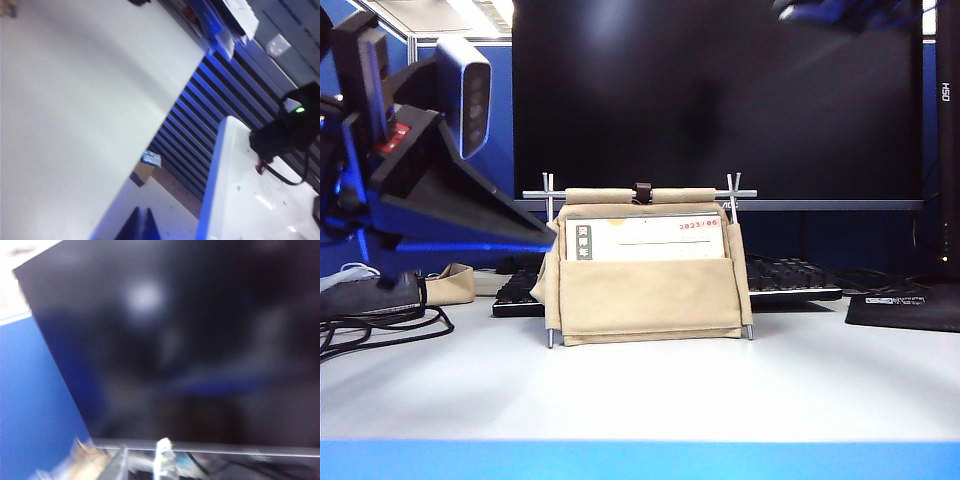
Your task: Turn one page of the calendar.
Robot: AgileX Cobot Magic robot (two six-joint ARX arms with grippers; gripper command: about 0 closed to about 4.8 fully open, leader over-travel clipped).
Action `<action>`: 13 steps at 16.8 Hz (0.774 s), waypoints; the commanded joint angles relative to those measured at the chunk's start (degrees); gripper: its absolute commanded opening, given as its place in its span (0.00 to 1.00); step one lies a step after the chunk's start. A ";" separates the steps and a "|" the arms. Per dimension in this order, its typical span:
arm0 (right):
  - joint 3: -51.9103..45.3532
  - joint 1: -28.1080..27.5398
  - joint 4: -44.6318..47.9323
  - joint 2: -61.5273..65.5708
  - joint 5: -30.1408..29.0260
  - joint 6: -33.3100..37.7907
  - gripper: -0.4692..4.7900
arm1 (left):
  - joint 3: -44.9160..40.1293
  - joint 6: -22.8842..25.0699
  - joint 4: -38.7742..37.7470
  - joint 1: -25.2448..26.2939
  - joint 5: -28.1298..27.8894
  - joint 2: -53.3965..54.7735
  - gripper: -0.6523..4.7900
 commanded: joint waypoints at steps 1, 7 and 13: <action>-10.36 0.11 -11.52 -13.20 0.52 -5.35 0.16 | 0.26 5.38 3.41 0.11 -12.70 -7.13 0.11; -32.89 0.26 -12.57 -33.00 9.14 -4.79 0.10 | 0.26 14.60 -10.75 0.48 -35.65 -29.14 0.11; -44.33 0.31 -11.93 -35.45 9.14 -6.62 0.10 | -1.99 17.09 -12.31 0.48 -32.04 -25.66 0.11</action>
